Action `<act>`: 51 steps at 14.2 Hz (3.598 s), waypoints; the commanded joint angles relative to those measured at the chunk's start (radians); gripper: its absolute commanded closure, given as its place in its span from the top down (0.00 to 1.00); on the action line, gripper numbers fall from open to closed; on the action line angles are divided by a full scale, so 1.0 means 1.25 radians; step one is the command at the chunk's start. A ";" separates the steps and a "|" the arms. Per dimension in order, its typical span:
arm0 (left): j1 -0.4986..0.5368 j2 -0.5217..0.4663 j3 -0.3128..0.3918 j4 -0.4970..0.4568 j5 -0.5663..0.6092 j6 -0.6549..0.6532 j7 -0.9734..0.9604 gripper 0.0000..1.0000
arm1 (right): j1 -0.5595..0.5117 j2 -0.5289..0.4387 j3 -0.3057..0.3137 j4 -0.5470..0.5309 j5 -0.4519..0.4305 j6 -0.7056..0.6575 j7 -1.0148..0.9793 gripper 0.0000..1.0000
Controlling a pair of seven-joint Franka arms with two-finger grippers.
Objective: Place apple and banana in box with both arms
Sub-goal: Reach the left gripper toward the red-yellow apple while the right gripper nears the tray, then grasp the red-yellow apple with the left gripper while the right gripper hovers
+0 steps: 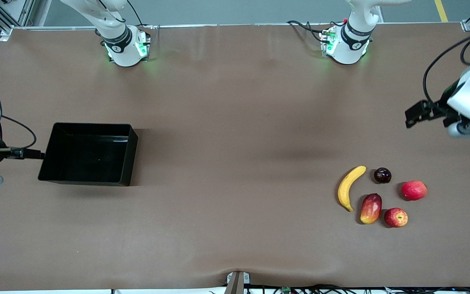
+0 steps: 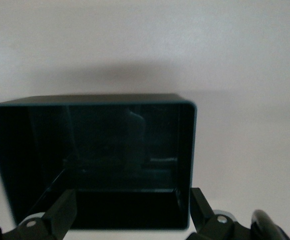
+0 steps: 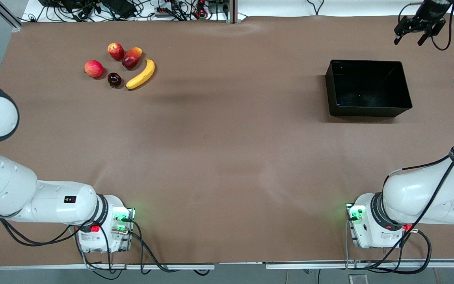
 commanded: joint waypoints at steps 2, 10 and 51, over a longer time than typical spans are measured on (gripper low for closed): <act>0.007 0.096 -0.003 0.020 0.036 0.102 0.009 1.00 | -0.042 0.009 0.010 -0.102 -0.008 0.143 -0.044 1.00; 0.063 0.334 0.008 0.086 0.038 0.346 0.177 1.00 | -0.116 0.024 0.011 -0.235 -0.012 0.281 -0.127 0.50; 0.128 0.180 -0.095 -0.163 0.027 0.441 0.295 0.00 | 0.511 0.084 0.016 -0.065 0.363 0.204 0.405 0.00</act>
